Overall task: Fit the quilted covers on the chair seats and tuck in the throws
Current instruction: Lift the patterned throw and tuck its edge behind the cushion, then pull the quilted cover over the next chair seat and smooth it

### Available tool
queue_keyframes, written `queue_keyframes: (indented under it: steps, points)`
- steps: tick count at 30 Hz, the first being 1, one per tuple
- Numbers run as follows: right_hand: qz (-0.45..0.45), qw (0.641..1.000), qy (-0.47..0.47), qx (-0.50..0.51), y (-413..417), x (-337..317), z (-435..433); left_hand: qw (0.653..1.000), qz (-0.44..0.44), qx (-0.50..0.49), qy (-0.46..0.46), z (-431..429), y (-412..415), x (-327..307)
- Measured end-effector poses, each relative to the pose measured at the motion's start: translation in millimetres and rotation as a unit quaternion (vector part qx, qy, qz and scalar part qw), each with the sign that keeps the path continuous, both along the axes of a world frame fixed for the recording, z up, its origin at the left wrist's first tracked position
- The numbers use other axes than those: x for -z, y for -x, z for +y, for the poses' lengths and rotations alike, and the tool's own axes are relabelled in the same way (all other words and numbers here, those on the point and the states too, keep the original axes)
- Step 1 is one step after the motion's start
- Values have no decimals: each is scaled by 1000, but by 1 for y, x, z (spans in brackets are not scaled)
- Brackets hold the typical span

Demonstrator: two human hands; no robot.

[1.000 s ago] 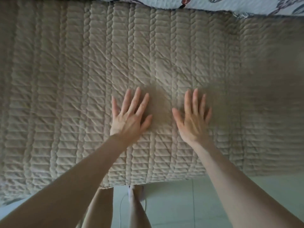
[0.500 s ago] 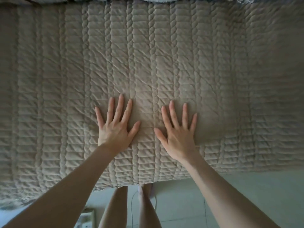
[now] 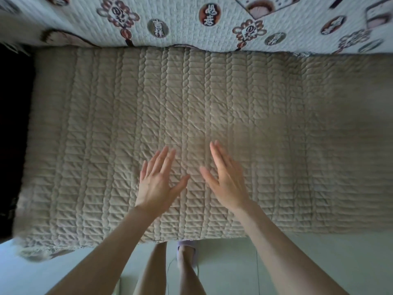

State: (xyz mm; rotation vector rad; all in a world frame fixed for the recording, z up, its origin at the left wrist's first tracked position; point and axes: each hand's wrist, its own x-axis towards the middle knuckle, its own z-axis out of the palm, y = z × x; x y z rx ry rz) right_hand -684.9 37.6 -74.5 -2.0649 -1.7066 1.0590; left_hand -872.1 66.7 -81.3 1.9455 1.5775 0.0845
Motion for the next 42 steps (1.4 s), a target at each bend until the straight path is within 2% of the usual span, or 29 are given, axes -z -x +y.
queue_keyframes:
  steps: [4,17,21,28,35,42]
  points:
    - [73,992,-65,77,5,-55,28,995,-69,-69,2,21,8,-67]
    - [162,969,-153,103,34,-252,33,973,-179,-137,-41,13,49,-279]
    - [146,967,-196,65,46,-313,30,964,-205,-152,-70,-2,67,-337]
    - [177,958,-223,13,82,-397,43,944,-247,-190,-105,-16,102,-415]
    - [197,945,-251,-67,169,-474,56,919,-255,-235,-186,-30,181,-481]
    - [219,933,-252,-133,302,-507,70,892,-266,-290,-223,-43,304,-508]
